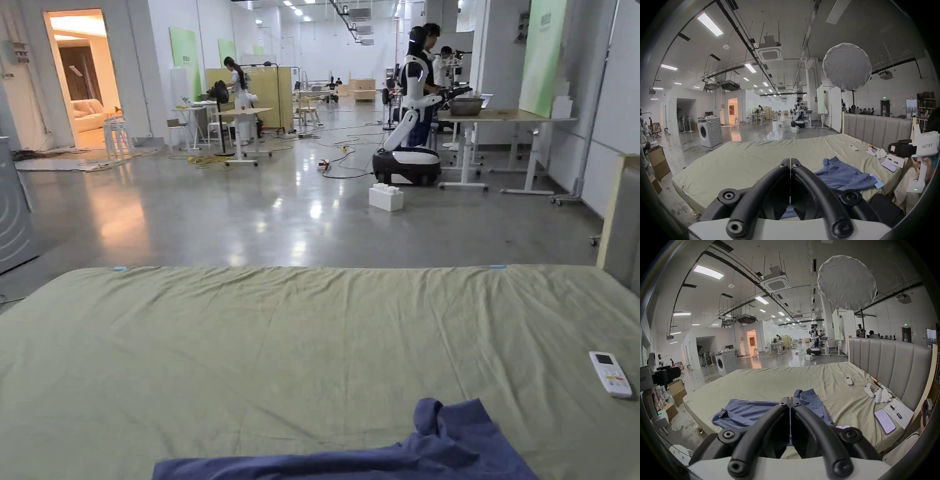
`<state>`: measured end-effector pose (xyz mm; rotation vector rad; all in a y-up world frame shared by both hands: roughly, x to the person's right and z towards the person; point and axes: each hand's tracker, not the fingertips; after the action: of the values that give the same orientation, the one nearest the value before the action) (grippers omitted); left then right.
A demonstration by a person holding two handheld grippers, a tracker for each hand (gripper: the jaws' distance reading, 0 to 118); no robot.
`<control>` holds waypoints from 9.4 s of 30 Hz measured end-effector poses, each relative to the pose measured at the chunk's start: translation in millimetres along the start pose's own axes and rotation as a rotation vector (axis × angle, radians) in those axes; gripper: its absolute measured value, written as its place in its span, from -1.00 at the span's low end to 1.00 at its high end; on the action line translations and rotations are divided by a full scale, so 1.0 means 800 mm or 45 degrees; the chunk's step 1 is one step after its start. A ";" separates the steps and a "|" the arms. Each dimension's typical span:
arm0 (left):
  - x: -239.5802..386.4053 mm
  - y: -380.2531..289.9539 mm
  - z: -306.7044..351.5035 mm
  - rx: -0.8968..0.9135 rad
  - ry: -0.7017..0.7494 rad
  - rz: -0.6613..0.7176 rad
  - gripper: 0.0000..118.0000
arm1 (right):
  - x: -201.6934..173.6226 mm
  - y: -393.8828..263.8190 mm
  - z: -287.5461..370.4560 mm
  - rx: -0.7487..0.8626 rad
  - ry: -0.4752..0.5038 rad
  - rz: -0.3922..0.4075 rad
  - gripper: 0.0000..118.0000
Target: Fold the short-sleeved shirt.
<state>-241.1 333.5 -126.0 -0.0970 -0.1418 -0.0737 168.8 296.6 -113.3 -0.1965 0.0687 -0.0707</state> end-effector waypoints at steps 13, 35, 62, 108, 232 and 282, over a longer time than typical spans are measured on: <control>-0.082 -0.052 -0.145 -0.308 0.016 0.187 -1.00 | 0.000 -0.021 -0.049 -0.154 0.067 -0.026 -1.00; -0.135 -0.247 -0.537 -1.135 0.208 0.161 -0.93 | 0.056 -0.091 -0.102 -0.535 -0.090 -0.153 -1.00; -0.156 -0.232 -0.548 -1.257 0.112 0.261 -0.94 | 0.151 -0.118 -0.568 -1.009 -0.063 0.185 -1.00; -0.039 0.043 -0.046 0.143 0.083 -0.082 0.45 | 0.049 0.041 -0.042 0.132 -0.043 -0.063 0.32; 0.008 -0.203 -0.321 -0.869 -0.751 1.117 -0.88 | 0.067 -0.091 -0.004 -0.396 -0.057 -0.362 -1.00; 0.104 -0.141 -0.351 -1.023 -0.395 0.440 -0.66 | 0.081 -0.101 0.020 -0.429 -0.055 -0.394 -1.00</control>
<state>-129.8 187.7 -380.2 -0.9346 -0.3978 0.2364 229.3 215.5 -86.0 -0.5450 0.0063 -0.3644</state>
